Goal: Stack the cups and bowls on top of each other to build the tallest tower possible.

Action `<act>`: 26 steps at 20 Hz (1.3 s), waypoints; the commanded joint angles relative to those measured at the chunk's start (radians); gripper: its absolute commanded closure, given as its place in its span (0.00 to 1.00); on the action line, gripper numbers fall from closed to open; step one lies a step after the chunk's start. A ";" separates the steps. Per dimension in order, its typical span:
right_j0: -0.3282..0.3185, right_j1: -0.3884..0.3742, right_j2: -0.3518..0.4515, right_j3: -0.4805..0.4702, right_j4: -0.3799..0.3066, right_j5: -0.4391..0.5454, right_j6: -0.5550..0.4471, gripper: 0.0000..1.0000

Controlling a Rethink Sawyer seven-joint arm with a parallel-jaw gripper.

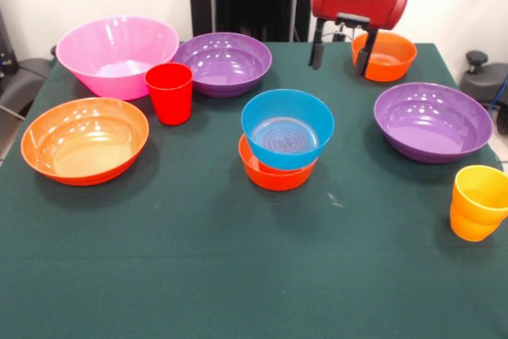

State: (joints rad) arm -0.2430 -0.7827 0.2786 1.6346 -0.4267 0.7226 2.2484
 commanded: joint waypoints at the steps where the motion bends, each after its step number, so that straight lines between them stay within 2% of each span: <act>1: -0.012 -0.001 0.104 0.043 0.000 0.106 -0.199 0.00; 5: 0.001 0.006 0.084 0.055 -0.016 0.047 -0.133 0.00; 8: 0.010 -0.010 0.079 0.066 -0.006 0.045 -0.104 0.00; 14: 0.059 -0.120 0.061 0.119 0.061 0.087 -0.015 0.00; 17: 0.116 -0.139 0.033 0.122 0.082 0.082 0.075 0.00; 20: 0.160 -0.110 0.018 0.111 0.119 0.041 0.153 0.00; 26: 0.258 0.005 -0.056 -0.003 0.122 -0.009 0.235 0.00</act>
State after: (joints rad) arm -0.0545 -0.8732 0.2685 1.6697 -0.3156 0.7269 2.2597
